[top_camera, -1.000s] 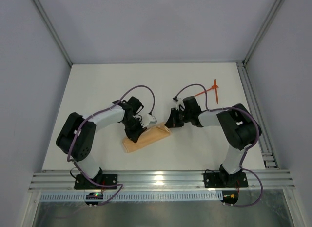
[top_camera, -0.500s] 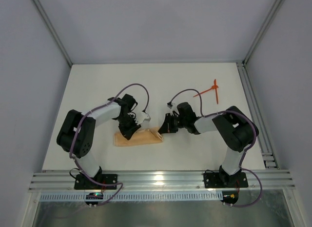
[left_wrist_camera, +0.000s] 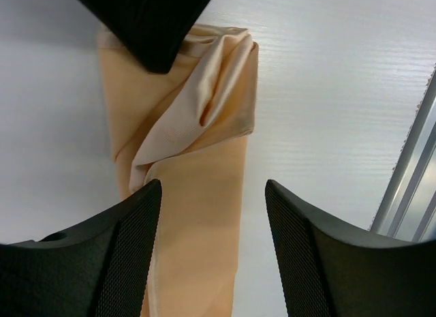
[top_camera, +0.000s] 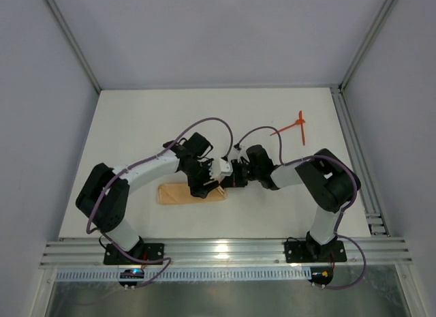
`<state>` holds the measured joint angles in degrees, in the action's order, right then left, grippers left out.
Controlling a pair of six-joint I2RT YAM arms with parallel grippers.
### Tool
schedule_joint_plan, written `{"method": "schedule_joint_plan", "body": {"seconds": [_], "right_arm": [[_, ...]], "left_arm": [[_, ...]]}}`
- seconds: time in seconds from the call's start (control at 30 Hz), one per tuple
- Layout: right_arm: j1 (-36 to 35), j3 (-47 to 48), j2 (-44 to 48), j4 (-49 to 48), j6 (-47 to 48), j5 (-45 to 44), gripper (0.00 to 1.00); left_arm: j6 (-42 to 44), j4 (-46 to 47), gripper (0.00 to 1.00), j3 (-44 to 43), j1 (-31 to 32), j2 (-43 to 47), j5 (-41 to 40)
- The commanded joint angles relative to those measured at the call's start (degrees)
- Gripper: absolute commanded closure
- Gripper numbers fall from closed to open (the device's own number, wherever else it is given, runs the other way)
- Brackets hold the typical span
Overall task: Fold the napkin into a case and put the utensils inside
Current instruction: Fold the 2/3-rectangle-folded napkin at the center of the board.
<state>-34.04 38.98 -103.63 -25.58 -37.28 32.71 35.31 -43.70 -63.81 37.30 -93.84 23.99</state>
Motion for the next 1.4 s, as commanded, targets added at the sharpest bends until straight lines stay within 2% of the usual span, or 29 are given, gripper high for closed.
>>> {"method": "schedule_joint_plan", "body": {"seconds": [0.0,0.07,0.23,0.33,0.37,0.53,0.6,0.67,0.83,0.9,0.97,1.0,1.17,1.37], "right_arm": [[-0.2,-1.5,-1.7,1.6,1.2,-5.0,0.94],[-0.2,-1.6,-1.8,1.7,1.2,-5.0,0.94],[-0.2,-1.5,-1.7,2.3,1.7,-5.5,0.94],[-0.1,-1.5,-1.7,2.4,1.8,-5.5,0.94],[-0.2,-1.6,-1.7,2.4,1.8,-5.5,0.94],[-0.1,-1.6,-1.9,2.2,1.9,-5.3,0.94],[-0.2,-1.6,-1.7,2.2,1.9,-5.5,0.94],[-0.1,-1.5,-1.7,2.2,2.1,-5.6,0.94],[-0.2,-1.4,-2.3,2.2,2.6,-5.5,0.94],[-0.1,-1.4,-2.4,1.9,2.5,-5.4,0.94],[-0.2,-1.4,-2.5,1.7,2.5,-5.4,0.95],[-0.2,-1.3,-2.4,1.7,2.6,-5.5,0.95],[-0.2,-1.1,-2.0,2.0,3.6,-6.0,0.94],[-0.3,-1.0,-2.5,1.3,4.0,-6.0,0.95]], "left_arm": [[0.5,10.1,0.35,4.1,1.8,2.5,-2.5],[-1.5,16.8,0.35,5.2,1.9,2.7,-3.5],[-3.6,19.6,0.36,3.8,1.9,2.0,1.0],[-3.1,18.7,0.44,4.8,1.9,1.2,4.4],[-3.1,18.6,0.50,5.2,2.0,1.1,5.4],[-5.0,20.8,0.51,5.5,1.9,-0.4,6.1],[-5.2,20.5,0.60,5.2,1.8,-0.6,6.9],[-5.2,19.0,0.74,5.5,1.7,-0.4,7.1],[-7.1,13.6,0.99,2.9,0.1,-0.7,7.0],[-9.7,5.0,1.00,-3.6,-0.2,-4.7,4.6],[-10.7,-6.2,1.00,-8.5,-1.0,-10.4,5.5],[-12.3,-8.2,1.00,-10.7,-1.3,-11.8,6.7],[-14.4,-12.1,1.00,-10.5,-2.1,-15.7,3.5],[-16.6,-17.7,1.00,-12.9,-2.3,-19.6,5.6]]}}
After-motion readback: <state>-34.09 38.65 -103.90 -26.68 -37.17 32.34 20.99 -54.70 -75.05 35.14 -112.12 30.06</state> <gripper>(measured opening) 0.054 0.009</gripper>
